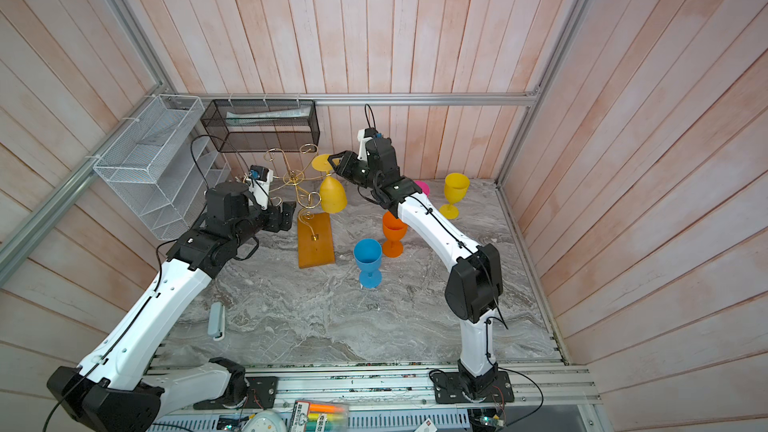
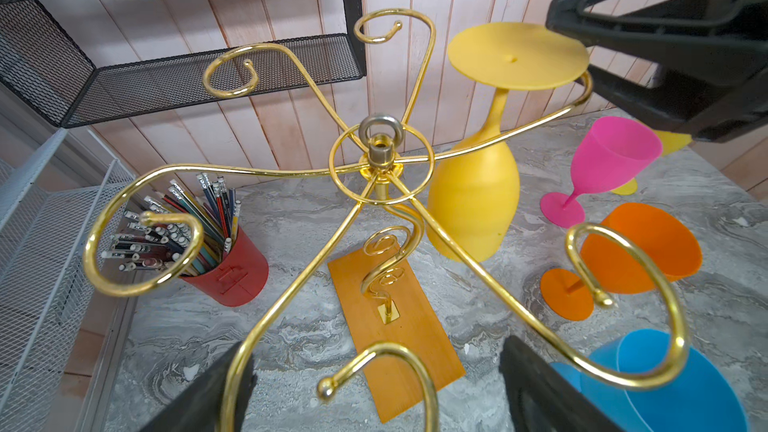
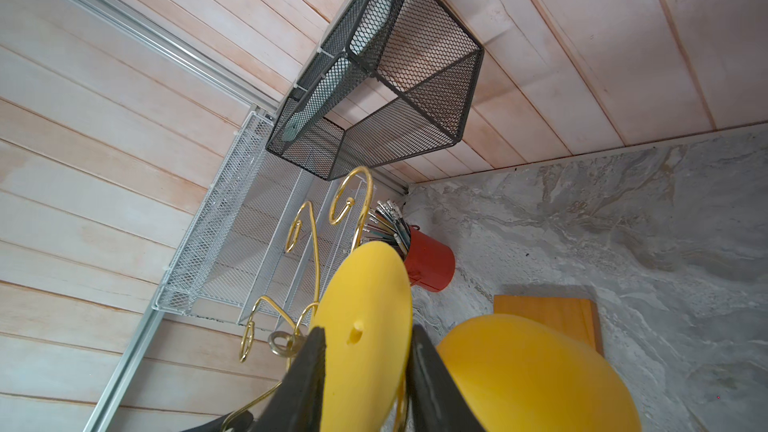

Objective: Take the wine glass off the wine glass rack
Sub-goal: 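Close the right gripper on the yellow glass's foot, then lift the yellow glass up off its hook with the right gripper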

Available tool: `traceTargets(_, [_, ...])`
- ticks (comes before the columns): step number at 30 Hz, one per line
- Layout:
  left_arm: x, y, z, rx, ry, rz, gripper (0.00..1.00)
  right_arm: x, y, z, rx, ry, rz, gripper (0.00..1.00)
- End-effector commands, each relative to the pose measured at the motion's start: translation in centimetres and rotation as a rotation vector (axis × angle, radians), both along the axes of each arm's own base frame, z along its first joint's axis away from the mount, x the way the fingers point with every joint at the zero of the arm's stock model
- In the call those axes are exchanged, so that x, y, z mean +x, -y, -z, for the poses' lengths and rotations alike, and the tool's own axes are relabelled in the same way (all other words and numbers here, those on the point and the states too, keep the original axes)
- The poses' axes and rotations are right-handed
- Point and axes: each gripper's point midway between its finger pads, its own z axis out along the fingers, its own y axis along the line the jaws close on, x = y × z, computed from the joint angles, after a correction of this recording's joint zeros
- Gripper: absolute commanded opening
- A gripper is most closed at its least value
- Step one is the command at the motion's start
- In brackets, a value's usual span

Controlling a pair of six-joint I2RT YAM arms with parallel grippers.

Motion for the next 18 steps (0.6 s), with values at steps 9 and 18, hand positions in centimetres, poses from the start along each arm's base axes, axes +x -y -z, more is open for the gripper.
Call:
traceTargets(9, [-0.3,0.5,-0.3,-0.027,0.012,0.024,0.94,-0.5,-0.7,-3.1,-0.020,0.114,-0.007,0.34])
traceTargets(18, [-0.1,0.6,-0.2,-0.025,0.010,0.027,0.94,-1.0,-1.1,-4.3,-0.036,0.158,-0.007,0.35])
